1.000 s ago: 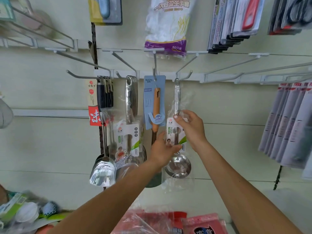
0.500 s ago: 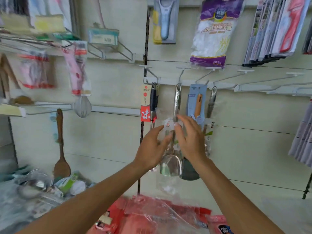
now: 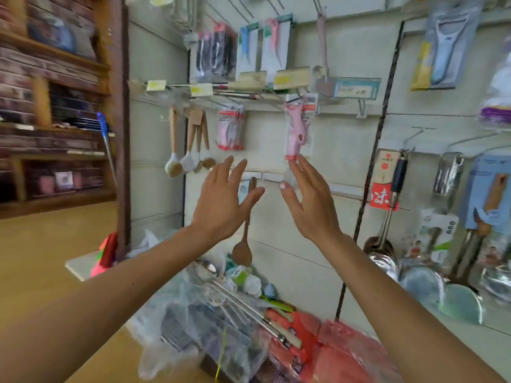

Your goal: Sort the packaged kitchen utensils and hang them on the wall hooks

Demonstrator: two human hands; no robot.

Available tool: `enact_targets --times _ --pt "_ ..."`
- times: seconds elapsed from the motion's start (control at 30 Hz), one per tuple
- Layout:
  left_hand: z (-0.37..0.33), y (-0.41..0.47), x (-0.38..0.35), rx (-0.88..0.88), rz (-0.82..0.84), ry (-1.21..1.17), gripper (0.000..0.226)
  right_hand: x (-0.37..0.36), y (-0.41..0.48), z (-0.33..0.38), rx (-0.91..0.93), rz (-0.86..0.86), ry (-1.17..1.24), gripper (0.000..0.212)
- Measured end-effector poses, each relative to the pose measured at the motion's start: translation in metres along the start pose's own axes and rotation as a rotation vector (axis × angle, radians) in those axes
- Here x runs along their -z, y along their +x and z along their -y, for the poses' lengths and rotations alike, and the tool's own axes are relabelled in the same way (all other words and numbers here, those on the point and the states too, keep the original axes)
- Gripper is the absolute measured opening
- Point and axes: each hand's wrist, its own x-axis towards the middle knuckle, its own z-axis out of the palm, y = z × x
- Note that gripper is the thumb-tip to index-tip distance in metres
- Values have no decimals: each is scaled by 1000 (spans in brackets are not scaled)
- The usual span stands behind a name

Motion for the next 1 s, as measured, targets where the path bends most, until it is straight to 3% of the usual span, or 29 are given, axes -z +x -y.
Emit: enact_targets --times 0.27,0.57,0.8,1.0 --pt "144 -58 126 133 -67 283 78 -117 14 154 101 65 213 57" --pt "271 -182 229 439 -67 442 71 -258 -37 329 223 265 448 68" --pt "356 -305 257 803 28 374 63 -353 -110 422 201 548 579 67" --pt "406 -421 221 1164 224 198 41 -421 -182 474 40 920 590 67"
